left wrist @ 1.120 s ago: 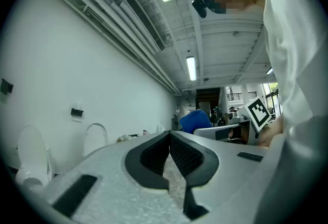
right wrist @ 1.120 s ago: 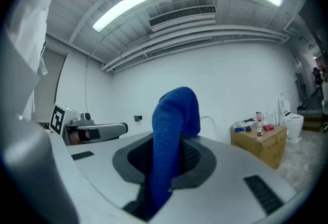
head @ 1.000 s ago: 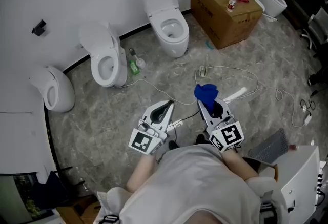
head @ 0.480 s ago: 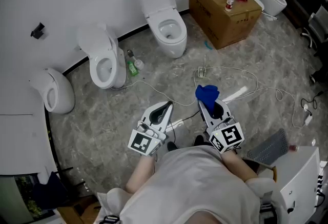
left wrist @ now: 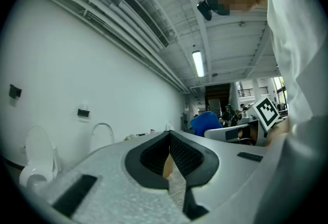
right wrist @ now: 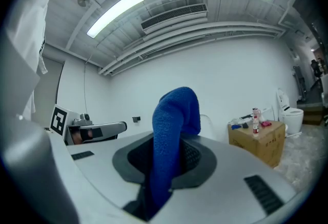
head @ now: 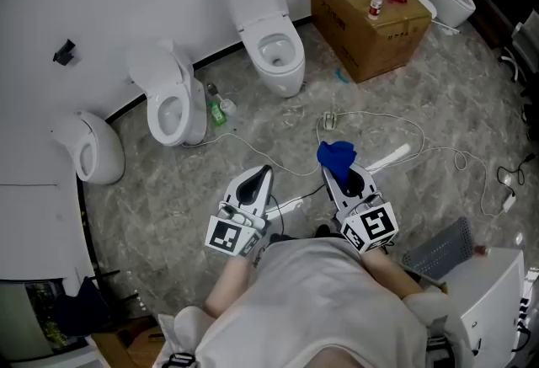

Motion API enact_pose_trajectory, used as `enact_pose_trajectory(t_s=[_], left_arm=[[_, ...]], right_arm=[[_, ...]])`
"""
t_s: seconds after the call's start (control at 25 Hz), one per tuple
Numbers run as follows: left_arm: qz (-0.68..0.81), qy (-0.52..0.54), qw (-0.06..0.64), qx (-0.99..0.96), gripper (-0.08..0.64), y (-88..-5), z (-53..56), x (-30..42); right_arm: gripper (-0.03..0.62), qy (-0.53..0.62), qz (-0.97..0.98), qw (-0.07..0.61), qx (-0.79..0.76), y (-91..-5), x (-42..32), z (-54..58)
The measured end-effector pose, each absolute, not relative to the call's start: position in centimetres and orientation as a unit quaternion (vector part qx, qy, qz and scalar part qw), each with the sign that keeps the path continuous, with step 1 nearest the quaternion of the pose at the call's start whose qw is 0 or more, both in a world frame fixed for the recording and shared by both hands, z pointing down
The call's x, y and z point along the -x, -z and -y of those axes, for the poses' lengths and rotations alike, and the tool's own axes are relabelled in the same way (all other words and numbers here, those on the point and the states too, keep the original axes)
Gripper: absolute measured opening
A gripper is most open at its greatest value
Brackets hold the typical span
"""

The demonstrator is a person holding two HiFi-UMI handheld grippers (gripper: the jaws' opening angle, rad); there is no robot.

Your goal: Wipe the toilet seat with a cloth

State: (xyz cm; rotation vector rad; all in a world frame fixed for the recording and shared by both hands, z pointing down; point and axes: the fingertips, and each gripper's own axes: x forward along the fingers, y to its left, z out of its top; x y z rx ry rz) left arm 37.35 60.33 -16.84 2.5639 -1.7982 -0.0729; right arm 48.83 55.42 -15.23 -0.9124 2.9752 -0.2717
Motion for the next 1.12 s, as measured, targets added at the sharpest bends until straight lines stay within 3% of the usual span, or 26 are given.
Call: enact_pose_trajectory(t_s=[0.24,0.52,1.12], left_arm=[[0.576,0.015,0.007,-0.817,0.005,16.9,-59.2,-39.2],[0.58,0.004,0.019,-0.815,0.005,15.6,-56.0,-36.6],[0.518,-0.004,0.036,-0.855,0.005,13.1,-36.9,-20.0]], right_arm=[[0.051,0.109,-0.95,0.008,0.292,13.8,-51.0,-53.6],[0.051,0.128,-0.947,0.025,0.293,13.6,-48.9,-50.2],[0.051,0.118,-0.942,0.009,0.314,12.4,-33.0,-34.2]])
